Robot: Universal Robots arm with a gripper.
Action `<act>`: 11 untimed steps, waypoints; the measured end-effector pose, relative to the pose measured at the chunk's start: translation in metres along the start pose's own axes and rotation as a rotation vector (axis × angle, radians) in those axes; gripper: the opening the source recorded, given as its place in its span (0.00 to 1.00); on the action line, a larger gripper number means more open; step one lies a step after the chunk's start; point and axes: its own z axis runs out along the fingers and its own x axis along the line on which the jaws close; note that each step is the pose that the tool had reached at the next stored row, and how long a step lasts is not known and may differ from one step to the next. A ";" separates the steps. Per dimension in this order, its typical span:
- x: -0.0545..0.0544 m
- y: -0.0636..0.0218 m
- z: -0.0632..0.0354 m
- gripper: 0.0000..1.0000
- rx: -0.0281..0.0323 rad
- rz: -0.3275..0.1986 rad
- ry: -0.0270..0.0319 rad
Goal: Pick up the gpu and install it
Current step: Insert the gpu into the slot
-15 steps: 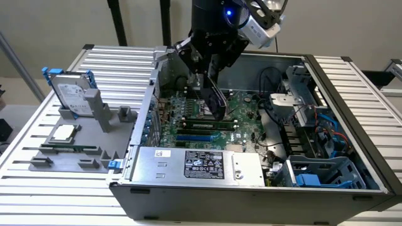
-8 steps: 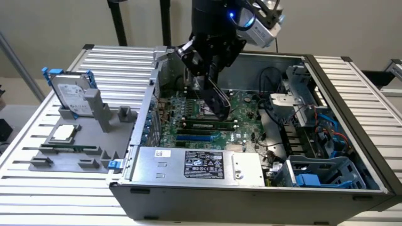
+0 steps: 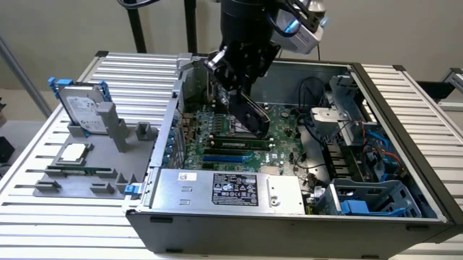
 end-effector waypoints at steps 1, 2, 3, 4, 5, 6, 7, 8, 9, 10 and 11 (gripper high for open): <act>0.000 0.0000 0.0006 0.00 0.0000 -0.018 -0.0002; 0.000 0.0000 0.0010 0.00 0.0001 -0.036 -0.0002; 0.000 0.0000 0.0015 0.00 0.0001 -0.054 -0.0002; 0.000 0.0000 0.0020 0.00 0.0002 -0.071 -0.0004; 0.000 0.0000 0.0025 0.00 0.0002 -0.091 -0.0003; 0.000 0.0000 0.0030 0.00 0.0003 -0.109 -0.0005; 0.000 0.0000 0.0034 0.00 0.0004 -0.127 -0.0006; 0.000 -0.0001 0.0039 0.00 0.0005 -0.145 -0.0008; 0.000 -0.0001 0.0044 0.00 0.0006 -0.163 -0.0010; 0.000 -0.0001 0.0048 0.00 0.0008 -0.180 -0.0011; 0.000 -0.0001 0.0052 0.00 0.0009 -0.200 -0.0013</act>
